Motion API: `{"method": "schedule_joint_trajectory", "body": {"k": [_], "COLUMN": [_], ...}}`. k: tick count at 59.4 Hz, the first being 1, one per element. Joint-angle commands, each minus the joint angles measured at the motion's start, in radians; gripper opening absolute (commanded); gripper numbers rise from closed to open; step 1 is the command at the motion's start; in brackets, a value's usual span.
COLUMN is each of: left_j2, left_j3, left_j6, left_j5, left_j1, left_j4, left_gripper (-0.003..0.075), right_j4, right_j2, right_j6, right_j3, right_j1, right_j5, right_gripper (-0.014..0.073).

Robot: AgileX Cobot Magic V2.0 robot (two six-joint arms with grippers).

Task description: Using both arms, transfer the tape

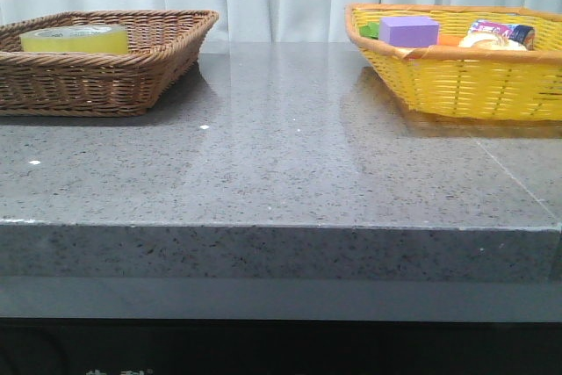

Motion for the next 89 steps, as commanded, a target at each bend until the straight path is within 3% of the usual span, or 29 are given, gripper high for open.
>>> {"method": "schedule_joint_trajectory", "body": {"k": [1, 22, 35, 52, 89], "left_j2": [-0.021, -0.021, -0.021, -0.021, -0.019], "left_j3": [0.040, 0.040, 0.040, 0.040, 0.040], "left_j6": [-0.013, -0.011, -0.011, -0.011, -0.011], "left_j5": [-0.106, -0.106, -0.188, -0.188, -0.188], "left_j1": [-0.017, -0.017, -0.019, -0.067, -0.068], "left_j4": [0.022, 0.022, 0.022, 0.045, 0.045], "left_gripper": [-0.0020, -0.0020, -0.0020, -0.0020, -0.0020], "right_j4": [-0.001, -0.001, -0.001, -0.001, -0.001], "right_j2": [-0.005, -0.005, -0.005, -0.005, -0.005], "right_j6": [-0.007, -0.007, -0.007, -0.007, -0.007], "right_j3": [-0.026, -0.026, -0.026, -0.026, -0.026], "right_j1": [-0.005, -0.005, -0.005, -0.005, -0.005], "right_j5": [-0.064, -0.064, -0.064, -0.064, -0.064], "right_gripper": [-0.0068, -0.0068, -0.0068, -0.0068, -0.0068]}}
